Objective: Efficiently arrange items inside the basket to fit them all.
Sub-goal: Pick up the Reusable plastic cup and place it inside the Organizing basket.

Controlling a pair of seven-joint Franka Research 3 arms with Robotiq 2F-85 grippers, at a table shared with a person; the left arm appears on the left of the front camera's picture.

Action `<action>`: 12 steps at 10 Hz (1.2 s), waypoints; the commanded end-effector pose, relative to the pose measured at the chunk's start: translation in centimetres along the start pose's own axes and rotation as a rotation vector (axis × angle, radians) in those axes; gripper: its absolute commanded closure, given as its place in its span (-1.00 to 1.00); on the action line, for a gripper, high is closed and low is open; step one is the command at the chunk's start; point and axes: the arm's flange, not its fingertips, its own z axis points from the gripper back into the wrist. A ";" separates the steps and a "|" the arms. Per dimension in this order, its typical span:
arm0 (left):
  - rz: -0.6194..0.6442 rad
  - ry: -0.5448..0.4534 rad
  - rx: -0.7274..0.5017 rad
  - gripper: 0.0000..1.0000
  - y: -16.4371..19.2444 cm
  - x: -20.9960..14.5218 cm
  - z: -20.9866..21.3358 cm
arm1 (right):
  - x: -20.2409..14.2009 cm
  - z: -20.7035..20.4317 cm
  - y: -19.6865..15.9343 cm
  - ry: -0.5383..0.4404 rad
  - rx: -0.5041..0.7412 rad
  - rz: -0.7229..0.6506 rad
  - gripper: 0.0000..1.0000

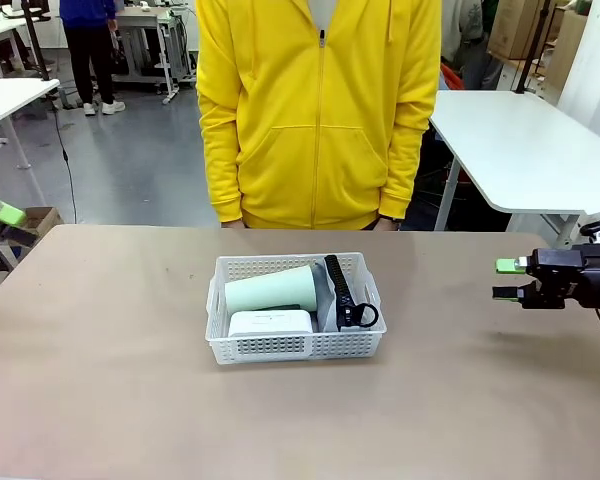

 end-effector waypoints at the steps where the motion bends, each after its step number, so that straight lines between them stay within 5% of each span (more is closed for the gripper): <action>1: 0.075 -0.130 -0.057 -1.00 2.8 -1.8 -0.4 | 0.0 0.3 0.2 0.008 0.003 0.003 -1.00; 3: 0.104 -0.113 -0.147 -1.00 5.4 -5.0 -1.7 | 0.0 0.3 0.2 0.008 0.003 0.003 -1.00; 4: 0.113 -0.117 -0.047 -1.00 4.3 -3.7 0.5 | 0.0 0.3 0.2 0.008 0.003 0.003 -1.00; 12: 0.113 -0.117 -0.047 -1.00 4.3 -3.7 0.5 | 0.0 0.3 0.2 0.008 0.003 0.003 -1.00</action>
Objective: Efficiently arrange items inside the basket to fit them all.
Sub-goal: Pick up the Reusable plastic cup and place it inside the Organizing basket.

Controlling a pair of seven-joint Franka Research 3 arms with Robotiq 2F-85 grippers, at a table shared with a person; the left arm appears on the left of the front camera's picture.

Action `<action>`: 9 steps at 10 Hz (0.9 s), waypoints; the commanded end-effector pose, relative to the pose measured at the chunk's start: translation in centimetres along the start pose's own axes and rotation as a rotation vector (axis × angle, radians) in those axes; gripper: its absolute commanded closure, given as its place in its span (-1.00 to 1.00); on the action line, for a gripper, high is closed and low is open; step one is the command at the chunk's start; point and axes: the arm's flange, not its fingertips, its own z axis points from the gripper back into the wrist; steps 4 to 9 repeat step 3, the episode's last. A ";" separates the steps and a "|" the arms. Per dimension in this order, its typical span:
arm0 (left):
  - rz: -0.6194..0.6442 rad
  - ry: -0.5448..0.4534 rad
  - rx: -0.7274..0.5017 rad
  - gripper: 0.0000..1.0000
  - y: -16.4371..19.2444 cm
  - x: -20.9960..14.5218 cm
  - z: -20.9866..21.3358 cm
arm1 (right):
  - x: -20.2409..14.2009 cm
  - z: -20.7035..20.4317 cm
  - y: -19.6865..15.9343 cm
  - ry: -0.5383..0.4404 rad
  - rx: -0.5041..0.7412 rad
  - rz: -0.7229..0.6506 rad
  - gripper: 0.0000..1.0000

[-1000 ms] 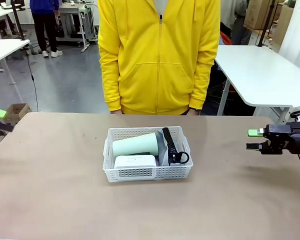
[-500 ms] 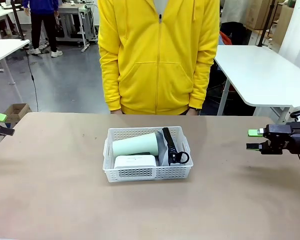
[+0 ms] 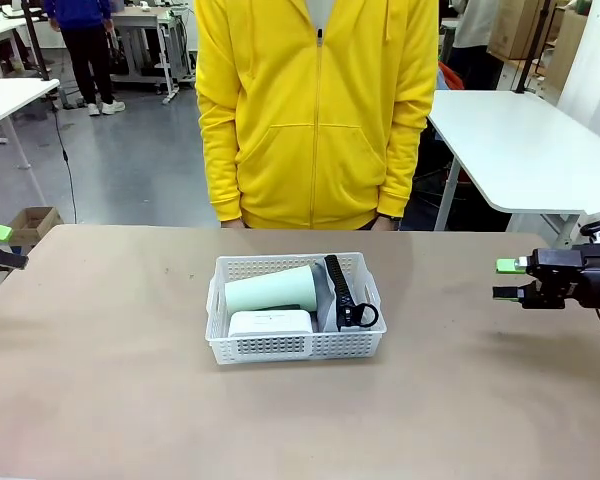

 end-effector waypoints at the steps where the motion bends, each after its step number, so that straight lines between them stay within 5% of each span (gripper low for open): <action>1: 0.013 0.000 0.007 -1.00 -0.2 -0.1 -0.2 | 0.0 0.3 0.2 0.008 0.003 0.003 -1.00; 9: 0.013 0.000 0.007 -1.00 -0.2 -0.1 -0.2 | 0.0 0.3 0.2 0.008 0.003 0.003 -1.00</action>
